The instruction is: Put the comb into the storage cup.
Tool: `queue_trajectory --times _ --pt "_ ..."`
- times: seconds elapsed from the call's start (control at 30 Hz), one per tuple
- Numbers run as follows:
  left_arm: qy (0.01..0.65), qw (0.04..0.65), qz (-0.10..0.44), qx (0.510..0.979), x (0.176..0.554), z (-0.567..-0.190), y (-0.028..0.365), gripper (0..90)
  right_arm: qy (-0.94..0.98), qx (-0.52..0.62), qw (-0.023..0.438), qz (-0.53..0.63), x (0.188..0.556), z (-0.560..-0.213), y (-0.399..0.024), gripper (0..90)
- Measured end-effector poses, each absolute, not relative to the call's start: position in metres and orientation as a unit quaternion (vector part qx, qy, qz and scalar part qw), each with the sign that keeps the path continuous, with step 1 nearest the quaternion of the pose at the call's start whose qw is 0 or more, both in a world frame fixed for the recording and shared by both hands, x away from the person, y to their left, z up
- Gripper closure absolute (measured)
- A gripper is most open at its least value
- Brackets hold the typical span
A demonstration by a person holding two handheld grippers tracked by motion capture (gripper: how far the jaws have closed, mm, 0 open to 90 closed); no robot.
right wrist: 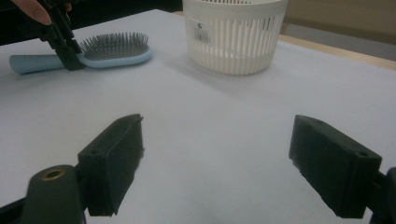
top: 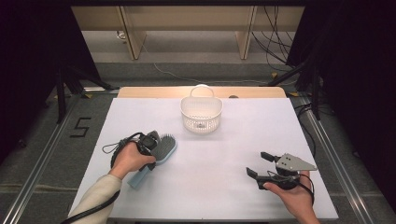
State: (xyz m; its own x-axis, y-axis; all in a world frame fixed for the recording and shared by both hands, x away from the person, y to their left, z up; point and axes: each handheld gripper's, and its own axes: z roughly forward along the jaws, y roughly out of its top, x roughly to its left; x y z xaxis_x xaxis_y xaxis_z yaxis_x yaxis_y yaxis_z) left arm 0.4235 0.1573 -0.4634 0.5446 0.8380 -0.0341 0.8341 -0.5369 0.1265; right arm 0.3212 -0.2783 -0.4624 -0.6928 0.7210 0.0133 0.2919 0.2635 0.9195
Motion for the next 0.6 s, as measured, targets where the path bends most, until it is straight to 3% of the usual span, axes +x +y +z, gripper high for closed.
queue_trajectory --times 0.6 --pt "0.481 0.067 0.02 0.874 0.4223 -0.4636 0.1575 69.7 0.767 0.33 0.209 0.509 0.3209 -0.4626 -0.278 18.6"
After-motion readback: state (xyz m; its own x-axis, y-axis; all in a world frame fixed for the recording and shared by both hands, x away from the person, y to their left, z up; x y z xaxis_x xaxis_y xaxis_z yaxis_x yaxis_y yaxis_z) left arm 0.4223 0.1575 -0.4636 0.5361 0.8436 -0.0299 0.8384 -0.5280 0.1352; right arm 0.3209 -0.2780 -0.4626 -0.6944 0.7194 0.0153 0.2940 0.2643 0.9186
